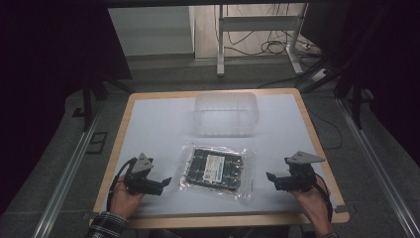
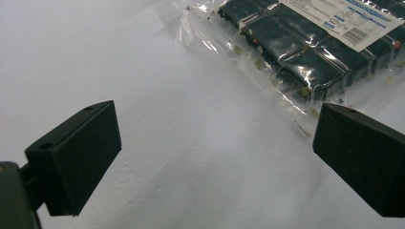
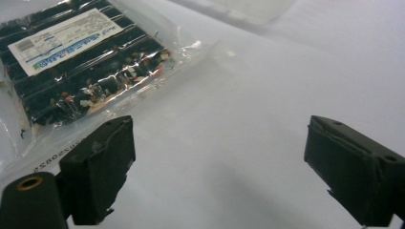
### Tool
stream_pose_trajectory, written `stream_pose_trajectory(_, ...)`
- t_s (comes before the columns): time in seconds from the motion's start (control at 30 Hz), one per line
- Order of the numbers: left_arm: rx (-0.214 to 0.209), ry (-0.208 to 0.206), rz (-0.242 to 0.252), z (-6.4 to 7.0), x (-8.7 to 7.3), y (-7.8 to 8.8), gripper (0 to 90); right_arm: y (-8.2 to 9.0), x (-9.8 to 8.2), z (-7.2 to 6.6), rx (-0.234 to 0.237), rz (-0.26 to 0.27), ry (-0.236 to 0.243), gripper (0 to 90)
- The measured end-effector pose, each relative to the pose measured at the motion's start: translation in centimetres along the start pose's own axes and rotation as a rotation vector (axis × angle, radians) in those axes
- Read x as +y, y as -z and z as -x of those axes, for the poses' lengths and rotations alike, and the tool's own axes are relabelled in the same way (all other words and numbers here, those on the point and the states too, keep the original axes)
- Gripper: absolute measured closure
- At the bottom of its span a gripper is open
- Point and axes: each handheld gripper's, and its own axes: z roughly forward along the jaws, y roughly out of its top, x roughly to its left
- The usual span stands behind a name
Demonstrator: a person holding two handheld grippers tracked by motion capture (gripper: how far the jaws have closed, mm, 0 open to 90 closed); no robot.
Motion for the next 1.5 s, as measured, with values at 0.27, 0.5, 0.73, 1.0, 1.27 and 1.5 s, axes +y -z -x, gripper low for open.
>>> stream_pose_trajectory(0.27, -0.020, 0.000, 0.013, 0.2, -0.3, 0.2, 1.9, -0.4, -0.1, -0.1, 0.017, -0.016, -0.001, 6.6)
stream_pose_trajectory(0.5, -0.010, 0.001, 0.004, 0.2, -0.5, 0.3, 1.0, -0.6, -0.2, -0.1, 0.030, -0.023, -0.015, 6.6)
stream_pose_trajectory(0.73, -0.002, 0.003, 0.007, 0.2, -0.6, 0.3, 0.8, -0.8, -0.1, -0.3, 0.054, -0.034, -0.023, 7.1)
stream_pose_trajectory(1.0, 0.005, -0.005, 0.002, 0.4, -0.5, 0.2, 0.9, -1.1, 0.3, -1.4, 0.054, -0.038, -0.019, 4.6)
stream_pose_trajectory(1.27, 0.005, -0.005, -0.001, 0.4, -0.5, 0.2, 1.0, -1.7, 0.8, -2.4, 0.081, -0.042, -0.028, 4.7)
stream_pose_trajectory(1.5, 0.003, -0.001, 0.003, 0.3, -0.4, 0.2, 1.2, -1.1, 1.8, -4.0, 0.102, -0.048, 0.021, 34.5)
